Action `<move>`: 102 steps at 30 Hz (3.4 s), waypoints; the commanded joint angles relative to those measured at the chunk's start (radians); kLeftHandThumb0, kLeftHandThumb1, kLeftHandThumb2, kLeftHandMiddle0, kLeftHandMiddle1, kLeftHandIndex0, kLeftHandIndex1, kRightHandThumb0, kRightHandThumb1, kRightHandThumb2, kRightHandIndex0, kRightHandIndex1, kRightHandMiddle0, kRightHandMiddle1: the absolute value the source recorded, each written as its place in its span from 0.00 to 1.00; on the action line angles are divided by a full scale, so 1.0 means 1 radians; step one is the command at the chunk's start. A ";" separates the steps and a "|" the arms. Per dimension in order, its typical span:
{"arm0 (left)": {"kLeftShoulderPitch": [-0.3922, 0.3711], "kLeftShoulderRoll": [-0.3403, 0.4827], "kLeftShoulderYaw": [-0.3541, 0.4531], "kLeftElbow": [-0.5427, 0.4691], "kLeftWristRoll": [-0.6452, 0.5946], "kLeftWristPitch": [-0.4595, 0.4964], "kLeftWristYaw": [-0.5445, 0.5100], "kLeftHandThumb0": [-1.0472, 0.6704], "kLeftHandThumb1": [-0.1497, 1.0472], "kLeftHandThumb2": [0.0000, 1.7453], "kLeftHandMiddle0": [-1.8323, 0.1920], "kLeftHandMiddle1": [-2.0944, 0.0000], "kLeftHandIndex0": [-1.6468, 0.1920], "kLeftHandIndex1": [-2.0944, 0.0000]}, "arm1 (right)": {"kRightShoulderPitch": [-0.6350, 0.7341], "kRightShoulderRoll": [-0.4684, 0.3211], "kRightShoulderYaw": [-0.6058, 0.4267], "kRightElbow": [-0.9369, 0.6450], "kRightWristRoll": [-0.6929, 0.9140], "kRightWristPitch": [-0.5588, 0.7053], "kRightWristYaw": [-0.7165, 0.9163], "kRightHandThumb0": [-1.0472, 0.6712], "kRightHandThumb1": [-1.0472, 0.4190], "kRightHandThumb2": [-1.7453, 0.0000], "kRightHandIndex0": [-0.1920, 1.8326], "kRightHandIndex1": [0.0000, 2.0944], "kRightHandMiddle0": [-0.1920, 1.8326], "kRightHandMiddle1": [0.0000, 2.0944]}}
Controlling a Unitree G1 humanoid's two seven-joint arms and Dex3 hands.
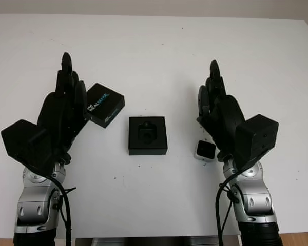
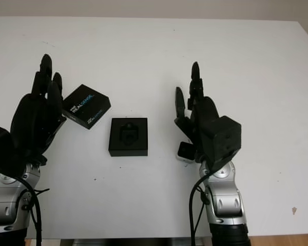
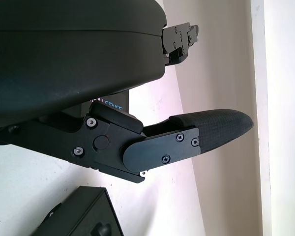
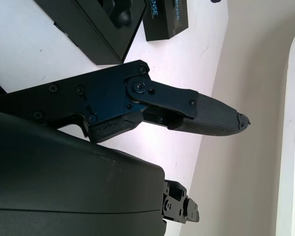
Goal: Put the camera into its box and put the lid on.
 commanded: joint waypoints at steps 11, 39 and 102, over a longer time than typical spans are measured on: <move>0.011 -0.015 -0.002 0.002 0.004 -0.020 0.008 0.09 1.00 0.39 1.00 1.00 1.00 1.00 | 0.006 -0.032 -0.014 0.006 0.016 -0.009 0.049 0.14 0.00 0.66 0.00 0.00 0.00 0.00; 0.067 -0.040 -0.009 -0.003 -0.009 -0.097 -0.010 0.11 1.00 0.41 1.00 1.00 1.00 1.00 | 0.390 -0.371 -0.170 -0.282 -0.225 -0.241 0.189 0.15 0.13 0.97 0.20 0.03 0.27 0.05; 0.030 -0.032 -0.006 0.071 -0.006 -0.107 0.005 0.11 1.00 0.37 1.00 1.00 1.00 1.00 | 0.299 -0.365 0.045 0.328 -0.433 -0.661 -0.112 0.18 0.07 0.97 0.08 0.02 0.39 0.06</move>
